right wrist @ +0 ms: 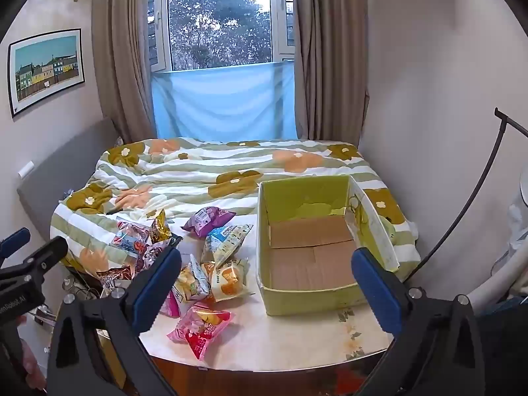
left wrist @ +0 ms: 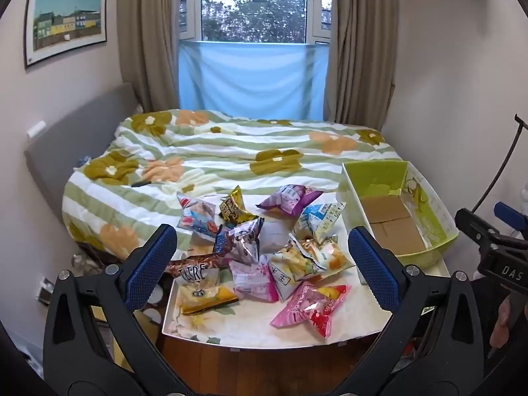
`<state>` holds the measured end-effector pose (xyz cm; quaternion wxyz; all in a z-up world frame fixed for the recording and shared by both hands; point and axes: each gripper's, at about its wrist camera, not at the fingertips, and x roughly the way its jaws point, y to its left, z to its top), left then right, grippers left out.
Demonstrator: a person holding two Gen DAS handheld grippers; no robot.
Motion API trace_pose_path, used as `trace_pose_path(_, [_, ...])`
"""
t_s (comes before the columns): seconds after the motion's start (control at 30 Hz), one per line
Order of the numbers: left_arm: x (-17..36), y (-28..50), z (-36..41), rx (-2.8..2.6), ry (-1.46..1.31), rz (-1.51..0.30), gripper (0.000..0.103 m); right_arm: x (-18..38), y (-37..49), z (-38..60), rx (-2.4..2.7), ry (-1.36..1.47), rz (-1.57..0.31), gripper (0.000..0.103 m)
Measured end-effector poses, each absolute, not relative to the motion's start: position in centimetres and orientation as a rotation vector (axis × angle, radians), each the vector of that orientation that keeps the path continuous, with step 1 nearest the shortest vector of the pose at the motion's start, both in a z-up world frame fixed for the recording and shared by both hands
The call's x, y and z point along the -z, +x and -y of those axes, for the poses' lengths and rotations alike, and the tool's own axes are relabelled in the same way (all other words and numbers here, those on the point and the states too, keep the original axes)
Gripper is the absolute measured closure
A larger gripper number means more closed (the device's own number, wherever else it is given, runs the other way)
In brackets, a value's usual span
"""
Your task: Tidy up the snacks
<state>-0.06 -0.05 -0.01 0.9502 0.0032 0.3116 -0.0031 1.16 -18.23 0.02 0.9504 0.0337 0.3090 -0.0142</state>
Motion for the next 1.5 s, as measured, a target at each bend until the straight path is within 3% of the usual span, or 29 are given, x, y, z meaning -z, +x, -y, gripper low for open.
trace_pose_path(1.5, [-1.1, -1.4, -0.5, 0.025, 0.015, -0.586, 0.001, -0.3, 1.1, 16.7, 0.009, 0.058, -0.624, 0.000])
